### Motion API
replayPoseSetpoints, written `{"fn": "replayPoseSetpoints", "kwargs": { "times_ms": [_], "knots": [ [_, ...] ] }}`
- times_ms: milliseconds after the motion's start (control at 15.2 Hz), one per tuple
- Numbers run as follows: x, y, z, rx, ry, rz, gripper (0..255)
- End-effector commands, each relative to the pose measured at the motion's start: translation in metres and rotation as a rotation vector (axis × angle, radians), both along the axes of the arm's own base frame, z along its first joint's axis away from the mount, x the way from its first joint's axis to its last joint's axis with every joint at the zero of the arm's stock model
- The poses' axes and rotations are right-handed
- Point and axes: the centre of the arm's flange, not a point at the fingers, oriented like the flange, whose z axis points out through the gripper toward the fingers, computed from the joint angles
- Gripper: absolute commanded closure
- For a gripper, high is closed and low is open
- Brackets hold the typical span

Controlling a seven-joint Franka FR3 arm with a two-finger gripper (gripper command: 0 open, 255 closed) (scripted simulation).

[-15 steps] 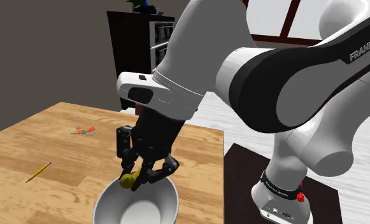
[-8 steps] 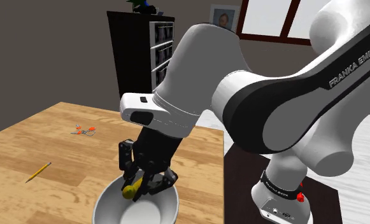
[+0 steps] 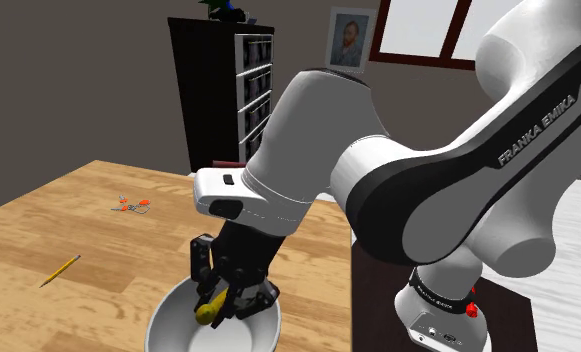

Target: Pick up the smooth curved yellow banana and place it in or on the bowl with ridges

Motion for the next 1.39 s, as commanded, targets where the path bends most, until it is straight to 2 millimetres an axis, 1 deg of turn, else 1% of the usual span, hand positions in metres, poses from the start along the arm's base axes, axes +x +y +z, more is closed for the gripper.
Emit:
{"fn": "replayPoseSetpoints", "kwargs": {
  "times_ms": [0,198,264,594,858,1320],
  "knots": [
    [0.0,0.0,0.0,0.0,0.0,0.0,255],
    [0.0,0.0,0.0,0.0,0.0,0.0,255],
    [0.0,0.0,0.0,0.0,0.0,0.0,0],
    [0.0,0.0,0.0,0.0,0.0,0.0,0],
    [-0.011,-0.019,0.044,0.0,0.0,0.0,0],
    [-0.011,-0.019,0.044,0.0,0.0,0.0,0]
  ]
}}
